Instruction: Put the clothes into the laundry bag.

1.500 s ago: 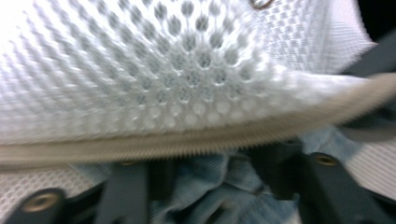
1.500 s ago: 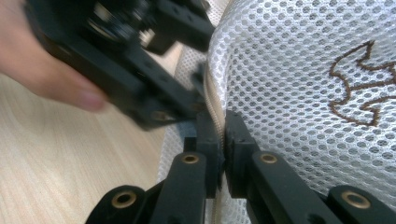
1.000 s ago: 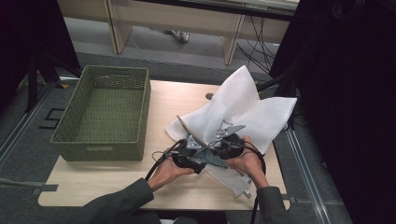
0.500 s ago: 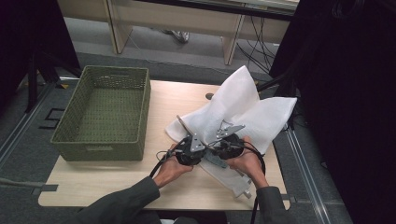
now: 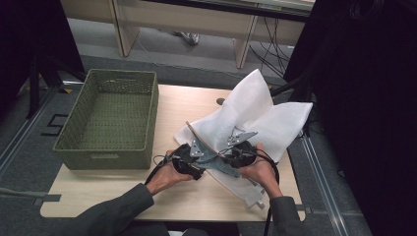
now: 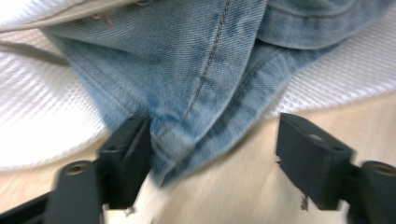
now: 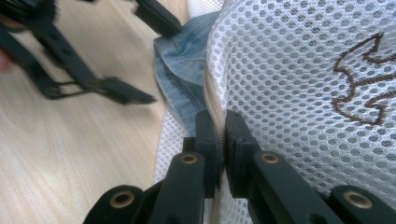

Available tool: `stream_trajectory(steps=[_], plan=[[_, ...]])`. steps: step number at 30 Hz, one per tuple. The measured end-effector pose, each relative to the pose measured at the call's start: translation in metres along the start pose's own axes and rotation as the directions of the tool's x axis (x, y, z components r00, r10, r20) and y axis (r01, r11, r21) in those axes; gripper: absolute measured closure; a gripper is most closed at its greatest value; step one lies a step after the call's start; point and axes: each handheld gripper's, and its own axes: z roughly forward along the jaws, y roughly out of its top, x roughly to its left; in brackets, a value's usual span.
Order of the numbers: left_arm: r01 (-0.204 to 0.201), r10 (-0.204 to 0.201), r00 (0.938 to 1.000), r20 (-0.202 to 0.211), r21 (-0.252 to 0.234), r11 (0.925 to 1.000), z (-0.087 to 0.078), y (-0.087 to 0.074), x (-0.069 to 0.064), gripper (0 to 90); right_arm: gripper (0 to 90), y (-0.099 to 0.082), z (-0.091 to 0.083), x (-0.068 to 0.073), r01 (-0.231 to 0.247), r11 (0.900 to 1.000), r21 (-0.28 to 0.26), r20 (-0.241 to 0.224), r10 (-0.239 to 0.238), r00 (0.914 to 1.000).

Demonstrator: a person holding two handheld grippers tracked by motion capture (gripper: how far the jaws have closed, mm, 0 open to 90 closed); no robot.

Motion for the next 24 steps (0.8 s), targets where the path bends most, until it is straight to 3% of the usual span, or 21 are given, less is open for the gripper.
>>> stream_trajectory(steps=[1,2,5,6,7,10,11,12,13,14,15,17,18,19,21,22,24], plan=[[0.005,-0.005,1.0000,-0.006,-0.003,1.0000,0.003,0.002,-0.001,38.0,86.1,0.000,0.001,-0.001,0.007,1.0000,-0.002,-0.003,-0.007,1.0000],[-0.021,0.021,0.9996,-0.018,-0.006,0.9998,0.004,0.005,0.001,45.7,86.1,0.000,0.000,0.000,-0.004,1.0000,0.004,-0.003,0.004,1.0000],[0.008,-0.008,1.0000,0.000,-0.022,0.9997,0.010,0.009,0.003,66.6,86.1,0.000,0.000,-0.001,0.007,1.0000,-0.003,0.001,-0.007,1.0000],[0.023,-0.023,0.9997,0.002,-0.019,0.9996,0.011,0.012,0.002,70.7,86.1,0.000,0.000,-0.001,0.006,1.0000,-0.003,0.001,-0.006,1.0000],[0.010,-0.009,0.9999,0.007,-0.019,0.9998,0.011,0.015,0.002,72.5,86.1,0.000,0.000,0.000,-0.003,1.0000,0.003,-0.001,0.003,1.0000],[0.022,-0.022,0.9997,0.007,-0.057,0.9981,0.007,0.023,0.003,82.0,86.2,0.000,-0.001,0.002,-0.013,0.9999,-0.006,-0.008,0.013,0.9999],[0.049,-0.049,0.9988,0.006,-0.078,0.9957,0.007,0.026,0.002,82.7,86.3,0.000,0.000,0.001,0.000,0.9999,-0.013,-0.007,0.000,1.0000],[0.088,-0.088,0.9961,0.007,-0.107,0.9903,0.008,0.029,0.001,83.0,86.3,0.001,-0.001,0.001,-0.006,1.0000,-0.004,-0.004,0.006,1.0000],[0.138,-0.136,0.9904,0.029,-0.148,0.9793,0.011,0.035,0.001,83.2,86.2,0.001,-0.001,0.001,0.000,1.0000,0.001,-0.013,0.000,0.9999],[0.168,-0.163,0.9856,0.043,-0.169,0.9712,0.014,0.039,0.001,83.2,86.3,0.000,0.001,0.003,-0.017,0.9998,-0.008,-0.002,0.017,0.9999],[0.178,-0.169,0.9833,0.068,-0.170,0.9692,0.018,0.043,0.000,83.1,86.3,0.000,0.002,0.002,-0.014,0.9999,-0.009,0.003,0.014,0.9999],[0.140,-0.129,0.9886,0.077,-0.161,0.9770,0.024,0.047,-0.006,81.7,86.4,0.000,0.000,0.000,-0.005,0.9999,-0.015,-0.003,0.005,1.0000],[0.125,-0.114,0.9900,0.083,-0.147,0.9812,0.025,0.046,-0.007,78.4,86.4,0.000,-0.002,0.000,-0.018,0.9998,0.000,-0.012,0.018,0.9998],[0.108,-0.097,0.9917,0.085,-0.129,0.9858,0.024,0.045,-0.006,73.9,86.3,-0.002,0.000,-0.001,-0.011,0.9997,-0.020,-0.007,0.011,0.9999],[0.113,-0.104,0.9918,0.075,-0.125,0.9857,0.017,0.041,-0.005,59.7,86.3,-0.002,0.000,0.000,-0.046,0.9990,-0.003,0.002,0.046,0.9990],[0.119,-0.110,0.9910,0.076,-0.125,0.9850,0.013,0.039,-0.003,51.0,86.3,-0.002,0.000,-0.002,-0.012,0.9999,0.000,-0.013,0.012,0.9998],[0.119,-0.110,0.9915,0.069,-0.134,0.9838,0.000,0.034,0.000,39.3,86.3,-0.002,0.001,-0.001,-0.004,0.9999,-0.016,0.002,0.004,1.0000]])
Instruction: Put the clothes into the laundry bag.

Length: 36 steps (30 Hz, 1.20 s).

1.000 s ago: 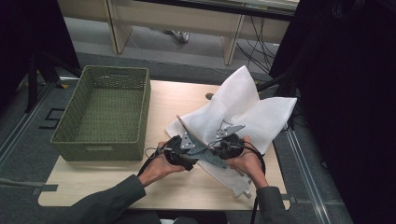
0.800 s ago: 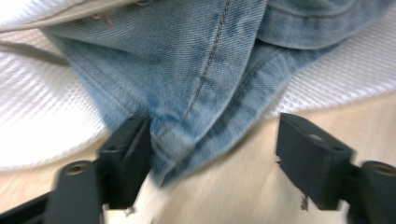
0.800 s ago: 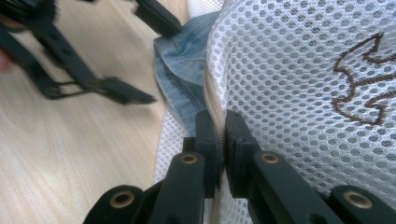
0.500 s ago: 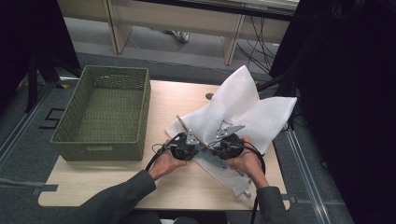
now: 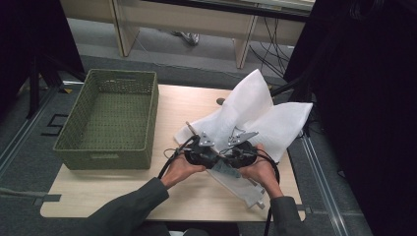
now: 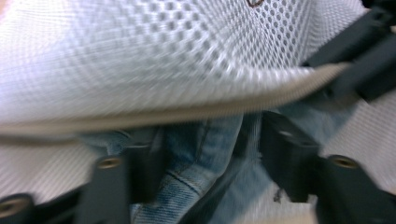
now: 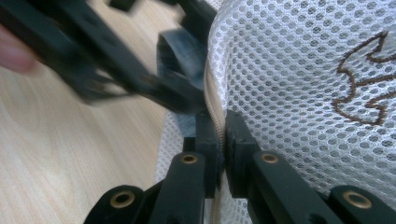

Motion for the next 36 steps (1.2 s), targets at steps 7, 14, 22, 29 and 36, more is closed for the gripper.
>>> stream_trajectory(steps=[7,14,22,29,36], plan=[[0.071,-0.071,0.9974,-0.005,0.016,0.9973,-0.040,-0.018,0.017,25.8,86.1,0.001,-0.001,0.000,0.004,1.0000,0.003,-0.004,-0.004,1.0000],[0.187,-0.182,0.9794,-0.087,0.052,0.9810,-0.034,-0.023,0.031,36.6,85.9,0.001,-0.002,0.000,-0.002,1.0000,0.008,-0.012,0.002,0.9999],[0.305,-0.300,0.9520,-0.059,0.088,0.9484,-0.008,-0.023,0.030,40.6,85.9,0.001,0.000,0.000,-0.001,1.0000,0.004,-0.012,0.001,0.9999],[0.138,-0.135,0.9902,-0.034,0.081,0.9871,0.012,-0.009,0.004,78.4,85.9,0.001,0.000,-0.001,0.014,0.9998,0.015,-0.008,-0.014,0.9999],[0.132,-0.131,0.9892,0.066,-0.019,0.9911,0.027,0.007,-0.005,81.4,86.1,0.000,-0.001,-0.001,0.001,1.0000,-0.007,-0.010,-0.001,1.0000]])
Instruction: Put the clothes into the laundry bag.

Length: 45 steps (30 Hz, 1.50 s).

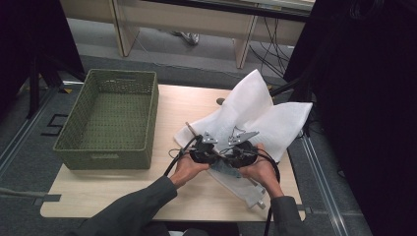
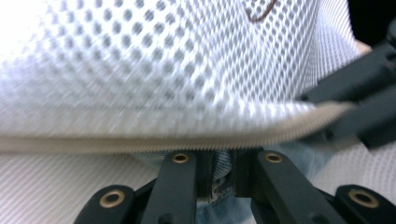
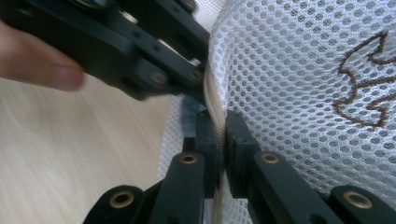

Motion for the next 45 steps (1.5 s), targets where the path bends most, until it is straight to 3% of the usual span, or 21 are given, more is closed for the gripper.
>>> stream_trajectory(steps=[1,3,10,12,14,15,17,20,24,30,33,34,35,37,38,39,41,42,43,44,45], plan=[[0.022,-0.022,0.9997,0.014,-0.014,0.9997,0.003,-0.002,0.001,81.2,86.1,0.000,-0.001,0.000,-0.003,0.9999,0.011,-0.020,0.003,0.9998],[0.022,-0.021,0.9985,0.050,-0.025,0.9994,0.005,-0.005,0.006,80.4,86.2,-0.001,0.000,0.000,-0.021,0.9998,0.000,-0.027,0.021,0.9994],[-0.054,0.053,0.9947,0.088,0.018,0.9983,0.000,-0.015,0.012,71.3,86.3,-0.006,0.019,-0.001,-0.040,0.9988,0.030,-0.068,0.042,0.9968],[-0.096,0.092,0.9927,0.078,0.060,0.9935,-0.004,-0.017,0.011,68.1,86.2,-0.008,0.025,0.000,-0.026,0.9979,0.059,-0.076,0.031,0.9967],[-0.148,0.142,0.9881,0.059,0.123,0.9812,-0.010,-0.018,0.011,61.8,86.5,-0.010,0.031,0.002,-0.020,0.9964,0.082,-0.081,0.027,0.9964],[-0.127,0.117,0.9884,0.097,0.111,0.9856,-0.015,-0.018,0.011,57.6,86.5,-0.010,0.034,0.003,-0.013,0.9945,0.104,-0.065,0.020,0.9977],[-0.123,0.111,0.9881,0.106,0.114,0.9857,-0.025,-0.018,0.014,54.9,86.5,-0.009,0.036,0.003,-0.012,0.9947,0.102,-0.060,0.018,0.9980],[-0.149,0.140,0.9874,0.073,0.130,0.9803,-0.036,-0.018,0.016,53.9,86.6,-0.009,0.036,0.003,-0.007,0.9943,0.106,-0.053,0.013,0.9985],[-0.108,0.105,0.9940,0.031,0.111,0.9879,-0.048,-0.020,0.025,54.2,86.6,-0.010,0.034,0.002,-0.013,0.9935,0.113,-0.037,0.018,0.9992],[-0.070,0.072,0.9971,-0.025,0.090,0.9935,-0.051,-0.018,0.039,53.9,86.6,-0.010,0.035,0.003,-0.012,0.9935,0.113,-0.031,0.015,0.9994],[-0.122,0.135,0.9874,-0.082,0.146,0.9818,-0.039,-0.018,0.043,57.2,86.6,-0.010,0.036,0.002,-0.009,0.9931,0.117,-0.029,0.012,0.9995],[-0.131,0.143,0.9872,-0.072,0.152,0.9797,-0.033,-0.019,0.045,58.7,86.6,-0.010,0.035,0.002,-0.013,0.9927,0.120,-0.027,0.016,0.9995],[-0.106,0.119,0.9905,-0.070,0.166,0.9805,-0.028,-0.020,0.046,58.9,86.6,-0.010,0.036,0.003,-0.011,0.9929,0.118,-0.025,0.015,0.9996],[-0.114,0.121,0.9924,-0.023,0.193,0.9744,-0.020,-0.024,0.049,58.1,86.6,-0.010,0.036,0.003,-0.013,0.9922,0.124,-0.019,0.015,0.9997],[-0.154,0.159,0.9871,-0.017,0.182,0.9712,-0.019,-0.024,0.049,59.0,86.6,-0.010,0.036,0.002,-0.005,0.9923,0.124,-0.016,0.007,0.9999],[-0.166,0.174,0.9844,-0.024,0.192,0.9671,-0.020,-0.024,0.049,63.9,86.6,-0.010,0.036,0.002,0.000,0.9924,0.123,-0.017,0.002,0.9999],[-0.146,0.153,0.9880,-0.020,0.197,0.9694,-0.020,-0.024,0.048,74.4,86.6,-0.010,0.038,0.003,-0.012,0.9919,0.126,-0.005,0.013,0.9999],[-0.168,0.175,0.9845,-0.010,0.233,0.9578,-0.023,-0.022,0.047,78.7,86.7,-0.010,0.038,0.002,-0.003,0.9917,0.128,0.001,0.003,1.0000],[-0.152,0.161,0.9867,-0.022,0.225,0.9625,-0.022,-0.023,0.042,82.0,86.7,-0.010,0.038,0.002,-0.001,0.9916,0.130,0.000,0.001,1.0000],[-0.152,0.161,0.9868,-0.019,0.246,0.9574,-0.023,-0.023,0.040,83.7,86.8,-0.010,0.038,0.002,0.001,0.9908,0.135,0.004,-0.002,1.0000],[-0.178,0.185,0.9828,-0.001,0.268,0.9470,-0.026,-0.023,0.041,85.4,86.8,-0.010,0.039,0.001,0.006,0.9905,0.137,0.007,-0.007,1.0000]])
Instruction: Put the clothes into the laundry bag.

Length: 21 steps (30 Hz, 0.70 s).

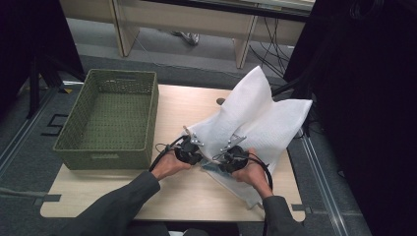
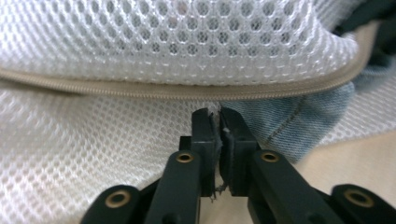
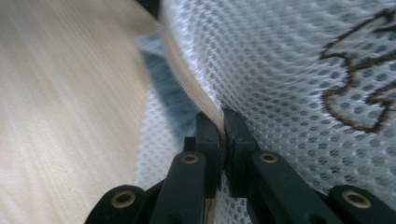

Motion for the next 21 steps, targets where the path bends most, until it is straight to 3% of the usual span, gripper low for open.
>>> stream_trajectory(steps=[2,3,4,6,7,8,9,11,13,16,17,18,20,21], plan=[[0.009,-0.009,0.9999,0.015,-0.002,1.0000,-0.003,-0.004,-0.004,86.1,86.9,0.000,0.002,-0.001,0.009,1.0000,0.003,0.025,-0.009,0.9996],[0.025,-0.025,0.9997,0.007,-0.031,0.9992,-0.003,-0.008,-0.010,86.2,86.9,0.000,0.002,-0.001,0.008,0.9999,0.009,0.021,-0.008,0.9997],[-0.021,0.021,0.9997,0.012,-0.002,0.9998,-0.008,-0.011,-0.011,86.3,86.9,0.000,0.003,-0.001,0.010,0.9999,0.003,0.025,-0.010,0.9996],[-0.019,0.019,0.9997,0.015,-0.025,0.9995,-0.012,-0.018,-0.018,86.6,86.9,0.002,0.005,0.000,0.017,0.9998,0.004,0.026,-0.017,0.9995],[-0.045,0.045,0.9985,0.031,-0.003,0.9990,-0.016,-0.022,-0.019,86.8,87.0,0.003,0.006,0.000,0.020,0.9998,0.002,0.030,-0.020,0.9993],[-0.038,0.038,0.9985,0.038,-0.002,0.9993,-0.018,-0.024,-0.020,86.8,87.0,0.004,0.007,0.001,0.020,0.9998,0.006,0.035,-0.020,0.9992],[-0.016,0.017,0.9992,0.035,-0.036,0.9992,-0.018,-0.027,-0.024,86.9,87.1,0.005,0.008,0.002,0.018,0.9998,0.001,0.041,-0.018,0.9990],[-0.080,0.080,0.9962,0.035,-0.005,0.9968,-0.022,-0.029,-0.025,87.1,87.1,0.009,0.011,0.002,0.024,0.9997,-0.004,0.058,-0.024,0.9981],[-0.101,0.101,0.9940,0.041,-0.007,0.9949,-0.023,-0.030,-0.026,87.2,87.1,0.011,0.014,0.002,0.025,0.9995,-0.016,0.073,-0.024,0.9970],[-0.077,0.078,0.9964,0.032,-0.023,0.9968,-0.024,-0.034,-0.030,87.4,87.2,0.016,0.017,0.001,0.019,0.9996,-0.019,0.090,-0.018,0.9958],[-0.105,0.105,0.9939,0.034,-0.007,0.9945,-0.027,-0.035,-0.030,87.4,87.2,0.017,0.018,0.000,0.017,0.9998,-0.013,0.083,-0.016,0.9964],[-0.108,0.108,0.9935,0.038,-0.007,0.9942,-0.028,-0.036,-0.031,87.4,87.2,0.019,0.019,-0.001,0.016,0.9998,-0.016,0.094,-0.014,0.9955],[-0.068,0.069,0.9966,0.045,-0.028,0.9973,-0.028,-0.040,-0.036,87.4,87.2,0.022,0.022,-0.003,0.012,0.9998,-0.017,0.099,-0.011,0.9950],[-0.103,0.104,0.9933,0.051,-0.007,0.9946,-0.031,-0.041,-0.035,87.4,87.2,0.023,0.023,-0.004,0.018,0.9996,-0.021,0.102,-0.016,0.9947]])
